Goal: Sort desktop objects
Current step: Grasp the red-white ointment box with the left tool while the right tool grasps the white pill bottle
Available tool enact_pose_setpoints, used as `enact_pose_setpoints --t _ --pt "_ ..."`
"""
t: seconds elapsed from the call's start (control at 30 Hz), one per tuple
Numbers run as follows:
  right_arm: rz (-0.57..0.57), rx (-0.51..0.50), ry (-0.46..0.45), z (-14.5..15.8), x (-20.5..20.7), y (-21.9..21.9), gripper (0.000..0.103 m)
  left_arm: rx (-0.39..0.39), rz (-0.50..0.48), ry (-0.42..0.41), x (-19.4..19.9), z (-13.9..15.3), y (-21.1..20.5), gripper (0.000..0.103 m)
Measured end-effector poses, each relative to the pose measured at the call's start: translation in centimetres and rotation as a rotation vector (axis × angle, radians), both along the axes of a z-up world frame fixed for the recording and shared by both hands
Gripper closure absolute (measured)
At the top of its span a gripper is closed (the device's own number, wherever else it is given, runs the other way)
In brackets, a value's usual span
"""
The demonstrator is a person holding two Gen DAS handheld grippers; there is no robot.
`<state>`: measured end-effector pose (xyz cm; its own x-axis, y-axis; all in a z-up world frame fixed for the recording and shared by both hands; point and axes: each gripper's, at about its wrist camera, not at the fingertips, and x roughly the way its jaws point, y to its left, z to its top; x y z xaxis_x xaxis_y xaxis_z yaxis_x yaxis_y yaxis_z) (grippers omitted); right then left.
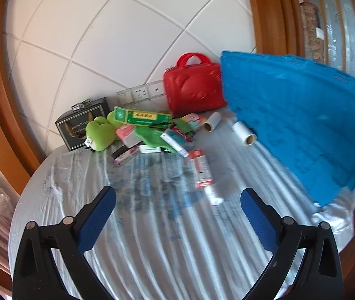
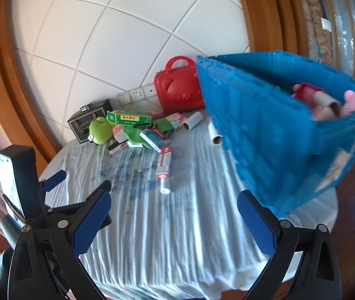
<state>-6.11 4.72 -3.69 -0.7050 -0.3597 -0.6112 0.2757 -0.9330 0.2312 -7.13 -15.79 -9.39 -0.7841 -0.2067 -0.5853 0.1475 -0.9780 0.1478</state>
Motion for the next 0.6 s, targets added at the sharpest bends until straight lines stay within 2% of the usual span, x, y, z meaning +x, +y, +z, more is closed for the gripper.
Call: enact_pose_setpoints --t 0.17,0.27,0.4,0.53,0.6 --pt "0.028 0.041 -0.035 -1.6 -5.1 -6.0 0.001 0.004 0.02 -0.037 -3.2 -1.6 -6.7 0.001" --pt "0.024 0.043 -0.066 -3.3 -7.0 -7.3 0.001 0.007 0.041 -0.068 -5.5 -3.0 -8.9 0.001" --pt "0.015 0.089 -0.135 -5.6 -10.7 -8.3 0.001 0.053 0.0 -0.104 -9.3 -5.0 -9.3 0.001" --pt "0.041 0.116 -0.145 -6.4 -13.1 -8.4 0.001 0.117 -0.118 -0.159 -14.6 -7.8 -7.2 0.001" --pt "0.063 0.142 -0.132 -6.8 -14.1 -8.3 0.001 0.119 -0.158 -0.191 -17.0 -9.4 -5.7 0.001"
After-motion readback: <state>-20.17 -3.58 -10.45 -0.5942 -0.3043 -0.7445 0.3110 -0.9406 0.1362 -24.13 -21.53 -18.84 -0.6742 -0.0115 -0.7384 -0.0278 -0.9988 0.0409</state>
